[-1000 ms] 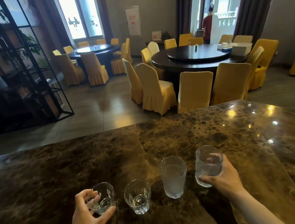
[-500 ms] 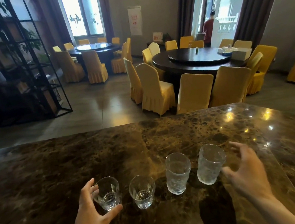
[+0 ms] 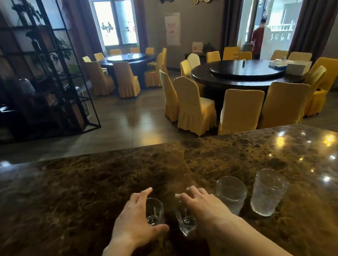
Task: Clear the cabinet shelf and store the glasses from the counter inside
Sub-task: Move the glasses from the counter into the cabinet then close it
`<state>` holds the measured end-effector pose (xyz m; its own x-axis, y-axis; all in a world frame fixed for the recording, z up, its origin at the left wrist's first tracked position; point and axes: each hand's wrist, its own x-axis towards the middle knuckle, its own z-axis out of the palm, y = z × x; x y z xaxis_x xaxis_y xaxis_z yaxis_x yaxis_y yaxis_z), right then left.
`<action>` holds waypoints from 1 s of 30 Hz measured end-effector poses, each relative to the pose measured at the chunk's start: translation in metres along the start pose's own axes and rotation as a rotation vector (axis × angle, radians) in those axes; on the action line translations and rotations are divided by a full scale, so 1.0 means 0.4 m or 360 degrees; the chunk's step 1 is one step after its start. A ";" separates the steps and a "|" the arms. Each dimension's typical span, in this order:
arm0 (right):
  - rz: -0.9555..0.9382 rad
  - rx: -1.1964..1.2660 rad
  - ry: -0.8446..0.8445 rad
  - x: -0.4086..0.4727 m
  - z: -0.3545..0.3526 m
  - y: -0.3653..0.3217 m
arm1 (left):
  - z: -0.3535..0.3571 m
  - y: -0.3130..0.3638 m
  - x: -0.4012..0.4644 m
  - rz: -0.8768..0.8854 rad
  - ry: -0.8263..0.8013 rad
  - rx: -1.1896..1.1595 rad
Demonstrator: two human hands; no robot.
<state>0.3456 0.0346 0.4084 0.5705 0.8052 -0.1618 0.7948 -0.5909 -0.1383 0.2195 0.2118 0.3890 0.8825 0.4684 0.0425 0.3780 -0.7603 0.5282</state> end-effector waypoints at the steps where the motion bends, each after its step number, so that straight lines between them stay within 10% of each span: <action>1: 0.0024 0.0015 -0.0052 0.011 0.010 0.000 | 0.002 -0.002 0.004 -0.0010 -0.0016 0.0047; 30: -0.0112 0.0253 -0.0008 0.187 0.007 -0.029 | 0.111 0.136 -0.168 0.0160 -0.0195 -0.0038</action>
<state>0.3785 0.1018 0.3950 0.5134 0.8447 -0.1513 0.7896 -0.5340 -0.3022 0.1934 0.1191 0.3774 0.9435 0.3312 -0.0067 0.2808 -0.7889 0.5467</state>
